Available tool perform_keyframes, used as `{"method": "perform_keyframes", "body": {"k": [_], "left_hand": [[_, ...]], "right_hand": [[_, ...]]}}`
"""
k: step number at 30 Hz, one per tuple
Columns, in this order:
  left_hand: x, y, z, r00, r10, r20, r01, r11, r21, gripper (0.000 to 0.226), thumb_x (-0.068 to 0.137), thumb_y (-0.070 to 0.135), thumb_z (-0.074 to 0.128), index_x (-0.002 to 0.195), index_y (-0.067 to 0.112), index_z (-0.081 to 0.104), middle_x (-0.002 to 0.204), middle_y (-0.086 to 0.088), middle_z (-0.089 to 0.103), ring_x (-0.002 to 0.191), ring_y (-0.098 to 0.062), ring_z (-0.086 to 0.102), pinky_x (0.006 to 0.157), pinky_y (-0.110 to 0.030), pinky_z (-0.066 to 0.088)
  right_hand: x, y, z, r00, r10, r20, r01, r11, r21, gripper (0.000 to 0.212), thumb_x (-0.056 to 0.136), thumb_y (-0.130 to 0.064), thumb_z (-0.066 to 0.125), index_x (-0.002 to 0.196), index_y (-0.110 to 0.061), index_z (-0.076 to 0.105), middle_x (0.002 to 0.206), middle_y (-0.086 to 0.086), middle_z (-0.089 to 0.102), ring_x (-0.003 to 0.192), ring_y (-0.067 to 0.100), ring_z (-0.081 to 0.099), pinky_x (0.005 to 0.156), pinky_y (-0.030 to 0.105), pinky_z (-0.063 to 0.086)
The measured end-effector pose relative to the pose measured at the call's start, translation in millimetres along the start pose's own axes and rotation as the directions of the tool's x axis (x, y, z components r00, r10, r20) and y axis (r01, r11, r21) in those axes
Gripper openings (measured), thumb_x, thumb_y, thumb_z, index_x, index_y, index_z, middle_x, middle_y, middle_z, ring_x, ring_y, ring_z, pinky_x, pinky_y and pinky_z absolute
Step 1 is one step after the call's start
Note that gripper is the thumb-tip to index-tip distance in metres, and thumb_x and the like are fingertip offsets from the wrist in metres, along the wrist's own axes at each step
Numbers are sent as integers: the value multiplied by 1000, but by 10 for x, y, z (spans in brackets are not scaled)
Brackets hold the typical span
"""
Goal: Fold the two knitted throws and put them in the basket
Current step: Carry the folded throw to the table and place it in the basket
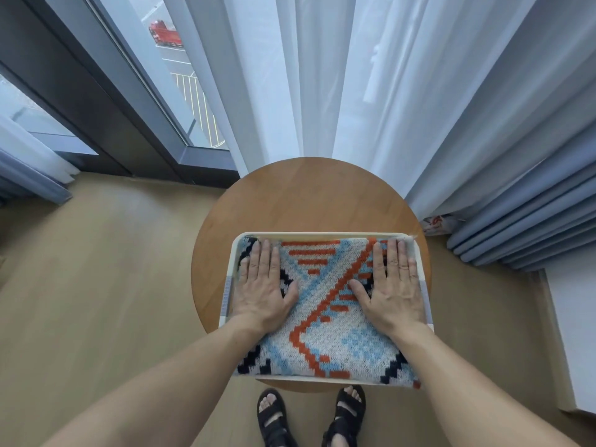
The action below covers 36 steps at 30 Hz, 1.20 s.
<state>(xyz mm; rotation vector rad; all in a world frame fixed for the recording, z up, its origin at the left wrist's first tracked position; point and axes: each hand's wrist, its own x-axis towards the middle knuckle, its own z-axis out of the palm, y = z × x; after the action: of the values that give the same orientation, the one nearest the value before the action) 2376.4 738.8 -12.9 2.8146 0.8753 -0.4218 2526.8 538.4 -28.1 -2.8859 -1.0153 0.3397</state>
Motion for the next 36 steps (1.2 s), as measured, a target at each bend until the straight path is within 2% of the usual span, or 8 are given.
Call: {"method": "perform_keyframes", "body": {"k": [5,10,13,17,20,25,27,36], "left_hand": [[8,-122,272,999,-2,-38,0,999,-33,88,85,68,6,149,16,-24,157,-4,-33,144,-18,-33,119,-40,-14],[79,-127,510,988,-23,-150,21,1000,-14,89,88,64,24,155,13,-3,164,-9,-6,151,-24,-6,120,-44,-1],[83,-140,537,988,-12,-157,9,1000,-19,88,88,63,26,156,13,0,164,-9,-3,151,-24,-3,120,-44,1],[9,-159,394,990,40,-134,-50,996,-67,91,86,67,23,156,16,-4,163,-9,-11,150,-24,-14,120,-42,-8],[-157,-135,193,973,209,-99,-212,977,-19,92,84,72,21,156,20,-2,163,-11,-14,149,-30,-17,119,-51,-4],[-444,-148,-2,875,450,178,-460,888,16,101,77,87,26,149,37,-24,157,-5,-34,139,-26,-40,115,-55,-16],[-474,-178,22,866,448,223,-465,885,29,108,73,91,30,148,38,-27,155,-4,-37,137,-25,-43,114,-56,-19],[-434,-140,251,915,325,240,-356,930,94,126,61,98,33,147,31,-31,153,-5,-42,135,-25,-46,114,-57,-18]], "right_hand": [[52,21,141,999,23,44,-25,999,46,92,83,-77,0,150,-18,-24,160,11,-26,147,23,-28,120,39,-16],[88,36,276,999,36,34,-40,991,126,94,80,-78,6,150,-21,-22,164,12,-13,151,23,-13,119,31,-16],[94,29,338,999,42,27,-46,987,151,95,81,-78,9,153,-21,-18,164,13,-10,152,24,-9,119,31,-15],[62,46,267,999,-3,44,-4,988,152,98,80,-81,5,154,-22,-19,163,11,-19,150,23,-20,121,36,-13],[-63,49,75,995,-97,-21,99,988,114,94,85,-79,14,157,-22,-7,163,13,-19,150,27,-19,121,44,-9],[-450,23,-134,921,-378,93,373,925,70,97,79,-87,23,156,-34,-3,164,10,-17,150,29,-19,117,56,-9],[-537,61,-87,886,-436,159,436,899,32,104,74,-93,27,156,-37,-4,165,8,-15,149,28,-20,115,59,-8],[-434,62,225,896,-355,267,361,932,29,128,56,-103,31,157,-29,4,166,7,-6,151,30,-8,114,59,1]]}}
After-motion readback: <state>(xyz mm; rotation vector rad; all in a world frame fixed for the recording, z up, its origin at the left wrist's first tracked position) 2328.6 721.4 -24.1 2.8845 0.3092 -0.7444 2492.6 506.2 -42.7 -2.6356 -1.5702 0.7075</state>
